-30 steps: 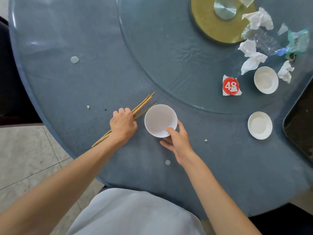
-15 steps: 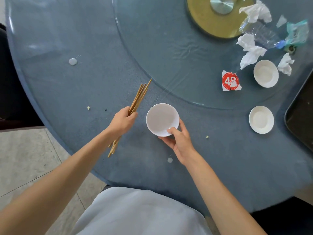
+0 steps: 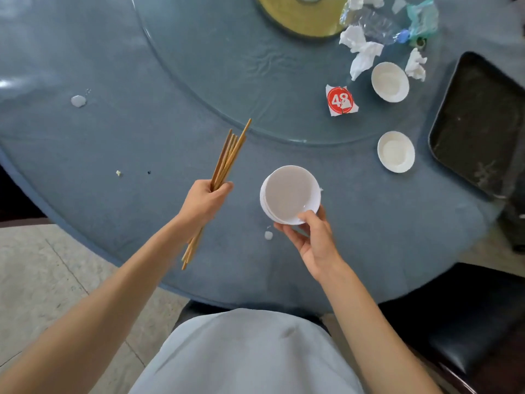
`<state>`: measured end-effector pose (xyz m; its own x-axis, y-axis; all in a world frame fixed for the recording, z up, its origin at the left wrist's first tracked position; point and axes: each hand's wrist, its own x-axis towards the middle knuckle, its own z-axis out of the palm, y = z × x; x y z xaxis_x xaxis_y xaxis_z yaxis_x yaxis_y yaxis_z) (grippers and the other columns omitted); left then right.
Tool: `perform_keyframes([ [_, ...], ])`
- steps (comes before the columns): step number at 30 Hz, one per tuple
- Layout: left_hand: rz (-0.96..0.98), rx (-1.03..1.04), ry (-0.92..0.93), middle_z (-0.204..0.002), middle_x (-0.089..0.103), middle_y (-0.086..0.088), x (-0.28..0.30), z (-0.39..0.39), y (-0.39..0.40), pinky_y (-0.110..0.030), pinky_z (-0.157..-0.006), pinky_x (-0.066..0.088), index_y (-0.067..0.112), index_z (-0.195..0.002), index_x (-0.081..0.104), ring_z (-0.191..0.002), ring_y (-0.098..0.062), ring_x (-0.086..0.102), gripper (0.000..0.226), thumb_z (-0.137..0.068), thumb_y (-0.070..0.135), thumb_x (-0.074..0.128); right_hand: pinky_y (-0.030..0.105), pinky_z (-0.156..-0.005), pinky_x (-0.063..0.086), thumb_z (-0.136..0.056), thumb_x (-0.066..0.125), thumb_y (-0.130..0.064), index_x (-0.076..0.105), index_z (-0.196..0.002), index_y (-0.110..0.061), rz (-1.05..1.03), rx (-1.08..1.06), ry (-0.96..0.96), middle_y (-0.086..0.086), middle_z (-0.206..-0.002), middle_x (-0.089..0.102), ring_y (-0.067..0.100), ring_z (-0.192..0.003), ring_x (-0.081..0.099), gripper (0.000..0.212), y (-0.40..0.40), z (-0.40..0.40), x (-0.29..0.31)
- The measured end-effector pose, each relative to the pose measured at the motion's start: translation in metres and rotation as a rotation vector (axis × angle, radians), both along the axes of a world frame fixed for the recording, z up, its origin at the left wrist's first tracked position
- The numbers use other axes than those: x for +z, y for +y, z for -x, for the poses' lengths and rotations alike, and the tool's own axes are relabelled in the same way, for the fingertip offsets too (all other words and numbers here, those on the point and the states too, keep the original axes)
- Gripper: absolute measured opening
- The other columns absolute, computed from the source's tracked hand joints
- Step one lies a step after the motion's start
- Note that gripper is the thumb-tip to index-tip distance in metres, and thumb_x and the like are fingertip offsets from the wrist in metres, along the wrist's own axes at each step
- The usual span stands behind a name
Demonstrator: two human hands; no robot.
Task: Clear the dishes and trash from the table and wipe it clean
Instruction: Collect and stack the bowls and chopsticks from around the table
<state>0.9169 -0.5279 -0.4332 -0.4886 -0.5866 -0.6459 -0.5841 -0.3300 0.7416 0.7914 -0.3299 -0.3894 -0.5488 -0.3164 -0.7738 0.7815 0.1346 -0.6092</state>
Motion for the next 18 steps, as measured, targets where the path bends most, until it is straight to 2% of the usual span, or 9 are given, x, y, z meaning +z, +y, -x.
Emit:
perform_keyframes([
  [5, -0.027, -0.057, 0.0, -0.058, 0.031, 0.0, 0.004, 0.004, 0.045, -0.027, -0.047, 0.023, 0.023, -0.065, 0.036, -0.046, -0.013, 0.027, 0.039, -0.094, 0.029, 0.061, 0.024, -0.066, 0.061, -0.096, 0.052, -0.004, 0.058, -0.137, -0.02, 0.04, -0.134, -0.014, 0.018, -0.134, 0.064, 0.046, -0.106, 0.072, 0.045, 0.058, -0.013, 0.011],
  [10, -0.032, -0.139, 0.003, -0.059, 0.029, 0.0, 0.016, 0.006, 0.105, -0.026, -0.046, 0.023, 0.022, -0.07, 0.037, -0.048, -0.014, 0.025, 0.033, -0.091, 0.028, 0.061, 0.022, -0.063, 0.06, -0.097, 0.052, -0.005, 0.059, -0.134, -0.021, 0.054, -0.225, 0.007, 0.017, -0.131, 0.066, 0.044, -0.099, 0.075, 0.042, 0.121, -0.026, 0.023],
  [13, -0.009, -0.223, -0.003, -0.055, 0.031, 0.002, 0.026, 0.01, 0.157, -0.025, -0.044, 0.025, 0.021, -0.067, 0.04, -0.046, -0.013, 0.027, 0.034, -0.093, 0.027, 0.061, 0.022, -0.063, 0.06, -0.097, 0.05, -0.004, 0.058, -0.136, -0.021, 0.086, -0.283, 0.046, 0.016, -0.129, 0.067, 0.043, -0.1, 0.075, 0.044, 0.171, -0.041, 0.032],
  [18, 0.027, -0.367, 0.041, -0.052, 0.034, 0.002, 0.054, 0.013, 0.263, -0.023, -0.039, 0.029, 0.017, -0.066, 0.043, -0.041, -0.01, 0.031, 0.037, -0.096, 0.028, 0.061, 0.022, -0.063, 0.06, -0.096, 0.049, -0.004, 0.06, -0.136, -0.028, 0.139, -0.419, 0.108, 0.018, -0.136, 0.064, 0.041, -0.097, 0.076, 0.047, 0.276, -0.083, 0.051],
])
